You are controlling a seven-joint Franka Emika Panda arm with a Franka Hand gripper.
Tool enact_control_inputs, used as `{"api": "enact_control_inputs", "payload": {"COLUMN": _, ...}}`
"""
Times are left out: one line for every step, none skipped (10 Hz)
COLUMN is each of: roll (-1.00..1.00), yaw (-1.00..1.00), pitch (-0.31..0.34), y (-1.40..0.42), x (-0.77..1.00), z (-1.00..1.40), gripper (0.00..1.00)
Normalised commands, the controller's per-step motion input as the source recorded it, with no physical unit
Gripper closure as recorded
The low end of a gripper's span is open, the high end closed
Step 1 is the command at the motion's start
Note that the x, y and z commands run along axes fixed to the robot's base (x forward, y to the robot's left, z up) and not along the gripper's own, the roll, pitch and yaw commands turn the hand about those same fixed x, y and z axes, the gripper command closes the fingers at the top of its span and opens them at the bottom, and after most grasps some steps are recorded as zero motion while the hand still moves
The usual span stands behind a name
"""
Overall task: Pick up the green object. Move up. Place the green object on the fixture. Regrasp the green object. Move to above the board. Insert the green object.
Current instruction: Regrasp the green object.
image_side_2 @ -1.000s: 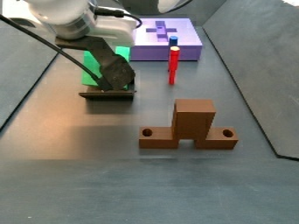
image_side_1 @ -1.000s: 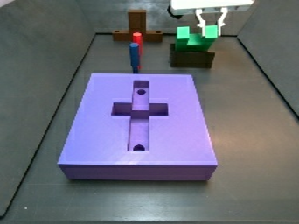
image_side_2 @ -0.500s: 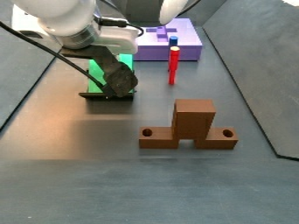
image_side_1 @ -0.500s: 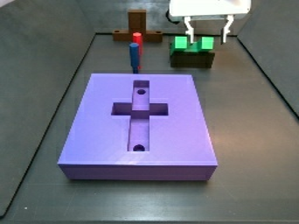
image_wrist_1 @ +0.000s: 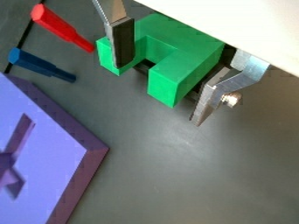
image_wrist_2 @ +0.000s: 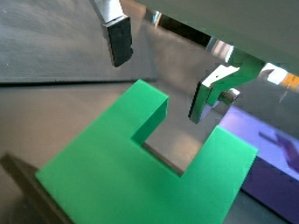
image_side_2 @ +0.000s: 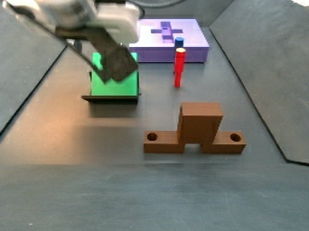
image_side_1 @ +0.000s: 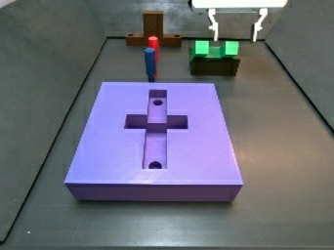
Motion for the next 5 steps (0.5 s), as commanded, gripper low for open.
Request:
{"api": "enact_control_inputs", "payload": {"roll": 1.00, "yaw": -0.04, "pitch": 0.069, "y": -0.25, "x": 0.00, "z": 0.06, "gripper": 0.00}}
{"api": "enact_control_inputs", "payload": {"roll": 1.00, "yaw": -0.01, "pitch": 0.014, "y": -0.35, "x": 0.08, "z": 0.03, "gripper": 0.00}}
{"api": "enact_control_inputs", "payload": {"roll": 1.00, "yaw": -0.01, "pitch": 0.000, "y": -0.34, "x": 0.35, "z": 0.22, "gripper": 0.00}}
{"api": "enact_control_inputs", "payload": {"roll": 1.00, "yaw": -0.06, "pitch": -0.054, "y": -0.35, "x": 0.33, "z": 0.28, "gripper": 0.00}}
{"api": "enact_control_inputs", "payload": {"roll": 1.00, "yaw": -0.09, "pitch": -0.197, "y": -0.31, "x": 0.27, "z": 0.43, "gripper": 0.00}}
